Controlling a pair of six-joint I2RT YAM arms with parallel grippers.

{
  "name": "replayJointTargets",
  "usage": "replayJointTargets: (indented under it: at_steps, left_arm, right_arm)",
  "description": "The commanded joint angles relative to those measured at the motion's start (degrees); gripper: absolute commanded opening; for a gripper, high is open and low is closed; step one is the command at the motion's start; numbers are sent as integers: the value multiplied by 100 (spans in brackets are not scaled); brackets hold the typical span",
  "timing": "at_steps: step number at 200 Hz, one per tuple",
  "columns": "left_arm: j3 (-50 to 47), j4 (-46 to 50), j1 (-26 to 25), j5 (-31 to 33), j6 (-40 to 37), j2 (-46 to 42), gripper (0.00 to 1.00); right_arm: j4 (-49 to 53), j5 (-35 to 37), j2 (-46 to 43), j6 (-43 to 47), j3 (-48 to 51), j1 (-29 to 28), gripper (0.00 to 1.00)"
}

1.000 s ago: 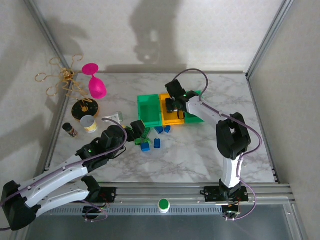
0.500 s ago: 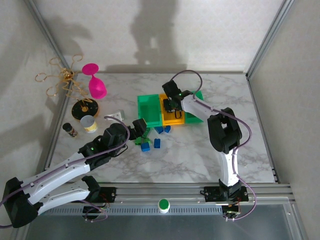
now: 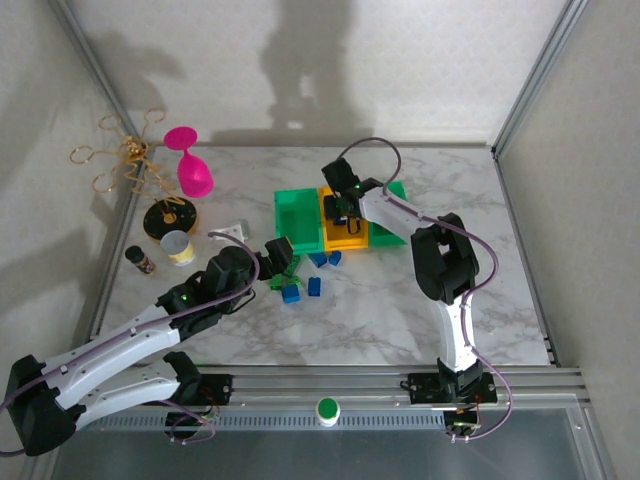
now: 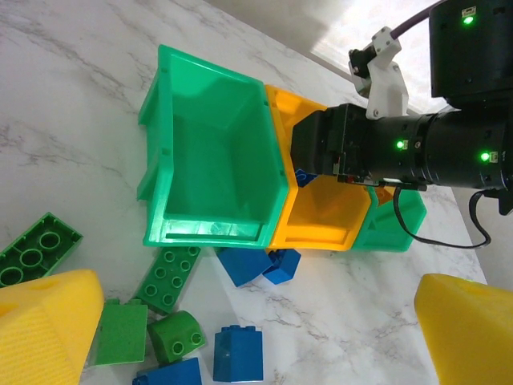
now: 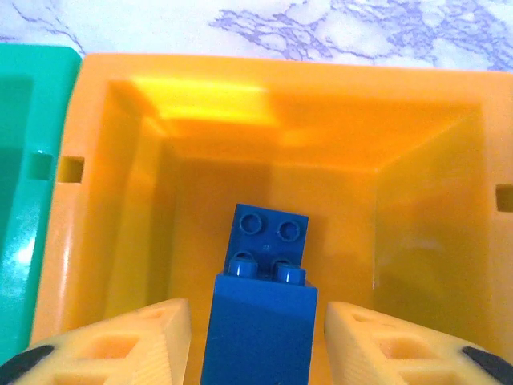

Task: Sort the legos into containers by color
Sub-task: Place the lego in the container, then pick up the lego from the center of the table.

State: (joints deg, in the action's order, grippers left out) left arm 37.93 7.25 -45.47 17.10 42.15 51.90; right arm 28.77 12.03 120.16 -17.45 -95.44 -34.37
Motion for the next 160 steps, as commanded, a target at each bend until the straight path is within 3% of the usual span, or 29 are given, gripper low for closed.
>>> replayJointTargets:
  at_steps: [1,52,95,160]
  left_arm:
    - [157,-6,65,44,-93,-75,100]
    - [164,101,65,74,-67,-247,100]
    - [79,328,65,118,-17,-532,100]
    - [-139,611,65,214,183,-928,100]
  right_arm:
    - [162,130,-337,70,-159,28,48]
    - [312,130,-1027,-36,51,-3,49]
    - [81,31,-1990,-601,1243,-199,50]
    - [-683,251,-2875,-1812,3045,-1077,53]
